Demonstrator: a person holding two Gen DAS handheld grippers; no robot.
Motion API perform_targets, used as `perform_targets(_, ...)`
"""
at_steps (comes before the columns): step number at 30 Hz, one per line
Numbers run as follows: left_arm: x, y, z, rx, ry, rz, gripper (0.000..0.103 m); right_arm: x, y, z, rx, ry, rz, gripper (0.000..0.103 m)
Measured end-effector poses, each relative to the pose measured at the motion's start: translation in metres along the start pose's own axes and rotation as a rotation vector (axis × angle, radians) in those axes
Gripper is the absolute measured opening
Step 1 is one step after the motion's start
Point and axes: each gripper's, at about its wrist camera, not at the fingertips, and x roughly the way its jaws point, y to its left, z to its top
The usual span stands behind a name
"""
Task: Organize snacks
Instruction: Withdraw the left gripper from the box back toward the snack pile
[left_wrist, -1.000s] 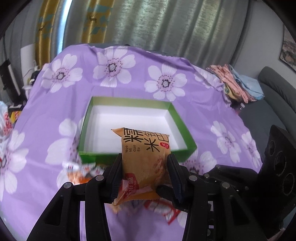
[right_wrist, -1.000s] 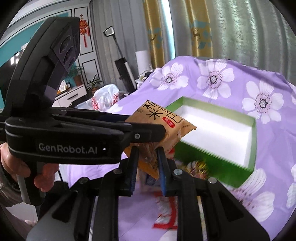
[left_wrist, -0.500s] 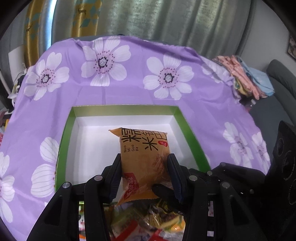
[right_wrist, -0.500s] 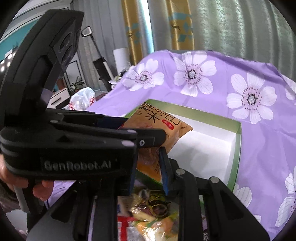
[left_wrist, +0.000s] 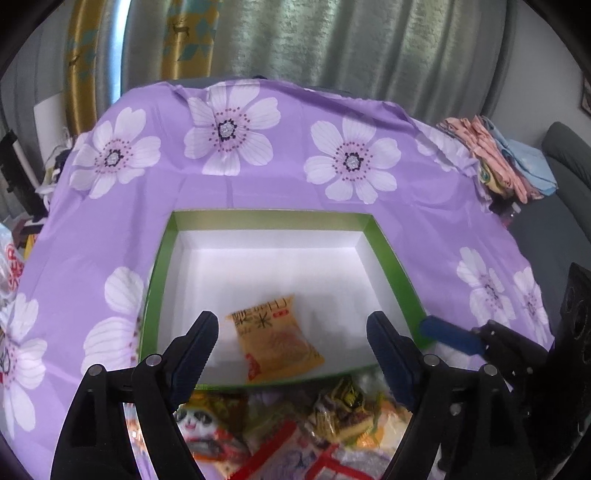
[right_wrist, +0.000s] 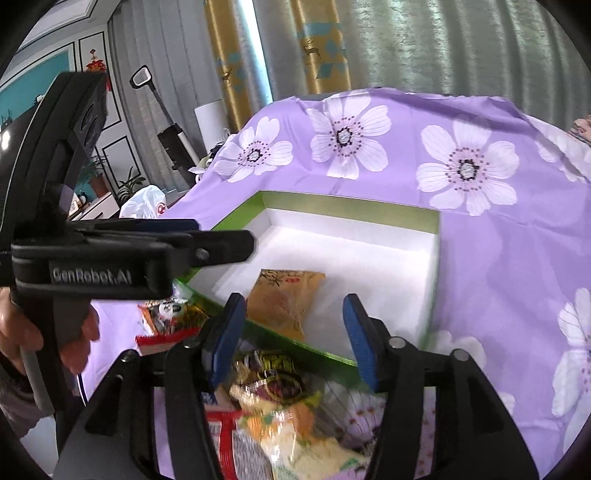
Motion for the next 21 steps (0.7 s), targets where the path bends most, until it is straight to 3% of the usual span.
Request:
perform_targets(6,-0.025,-0.003,-0.021,-0.003,-0.011,0.007,0.084,-0.027,0.001,-0.015,0.028,-0.008,-0.044,0.065)
perform_targets(9,-0.034,-0.003,-0.034,-0.018,-0.002,-0.001,0.094,-0.039,0.003,-0.023,0.033,-0.005,-0.072,0.067)
perform_targets(11,-0.039,-0.004,-0.042,-0.03,0.003,-0.005,0.095,-0.047,0.006,-0.03,0.031,-0.004,-0.092,0.074)
perform_targets(17,-0.047,-0.01,-0.063,-0.034,0.029,-0.009,0.095,-0.065,0.013,-0.044,0.028,0.001,-0.124,0.079)
perform_targets(21,-0.05,-0.014,-0.074,-0.028,0.049,-0.02,0.099,-0.076,0.019,-0.051,0.026,-0.008,-0.161,0.092)
